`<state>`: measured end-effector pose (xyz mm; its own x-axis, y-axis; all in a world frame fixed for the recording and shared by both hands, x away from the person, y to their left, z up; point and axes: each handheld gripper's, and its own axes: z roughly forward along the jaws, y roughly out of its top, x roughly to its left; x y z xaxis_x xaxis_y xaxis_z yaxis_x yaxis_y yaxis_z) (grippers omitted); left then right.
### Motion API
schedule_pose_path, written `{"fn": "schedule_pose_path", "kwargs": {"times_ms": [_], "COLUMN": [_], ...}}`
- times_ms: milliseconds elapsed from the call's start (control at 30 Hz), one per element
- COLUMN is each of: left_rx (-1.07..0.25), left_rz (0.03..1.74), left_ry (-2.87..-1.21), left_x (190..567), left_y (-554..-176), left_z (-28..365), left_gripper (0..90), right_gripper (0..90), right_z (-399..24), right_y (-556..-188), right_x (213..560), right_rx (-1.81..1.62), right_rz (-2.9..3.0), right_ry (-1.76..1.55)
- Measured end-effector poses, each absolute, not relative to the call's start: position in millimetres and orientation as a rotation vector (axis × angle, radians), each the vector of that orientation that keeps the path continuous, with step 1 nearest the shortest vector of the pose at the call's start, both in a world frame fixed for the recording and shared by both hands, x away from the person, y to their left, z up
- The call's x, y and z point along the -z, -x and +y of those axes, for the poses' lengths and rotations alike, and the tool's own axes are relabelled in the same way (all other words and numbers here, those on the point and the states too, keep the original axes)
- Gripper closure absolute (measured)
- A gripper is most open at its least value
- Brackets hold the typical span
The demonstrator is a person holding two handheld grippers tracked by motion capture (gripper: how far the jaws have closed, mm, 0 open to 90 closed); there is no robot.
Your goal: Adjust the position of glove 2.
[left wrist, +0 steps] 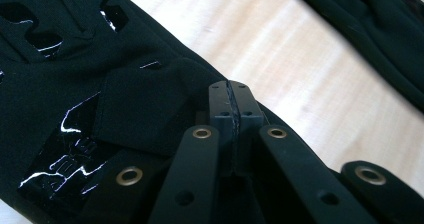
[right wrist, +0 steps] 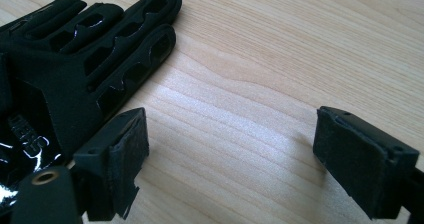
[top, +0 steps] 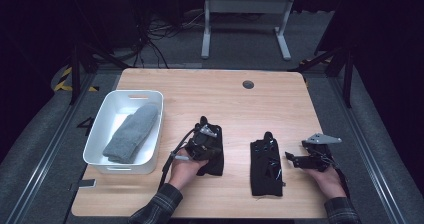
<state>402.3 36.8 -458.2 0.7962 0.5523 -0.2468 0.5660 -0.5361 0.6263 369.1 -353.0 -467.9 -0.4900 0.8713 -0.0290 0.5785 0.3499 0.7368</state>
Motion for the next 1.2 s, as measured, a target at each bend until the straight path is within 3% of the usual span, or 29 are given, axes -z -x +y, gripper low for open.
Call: {"fn": "schedule_pose_path", "kwargs": {"times_ms": [433, 800, 1200], "left_rx": [0.051, -0.109, -0.084], "left_rz": [0.689, 0.789, 0.781], "left_ry": [-2.310, -2.285, -2.325], "left_x": [456, 442, 456], "left_y": [-373, -382, -390], "left_z": [13, 59, 59], "left_gripper": [89.9, 89.9, 90.0], "right_gripper": [15.0, 15.0, 15.0], "right_z": [-353, -353, -353], "right_y": [-369, -369, -369], "right_x": [468, 468, 468], "right_rx": [-0.945, -0.946, -0.945], "right_rz": [2.199, 2.199, 2.199], "right_ry": [-1.267, -1.268, -1.267]}}
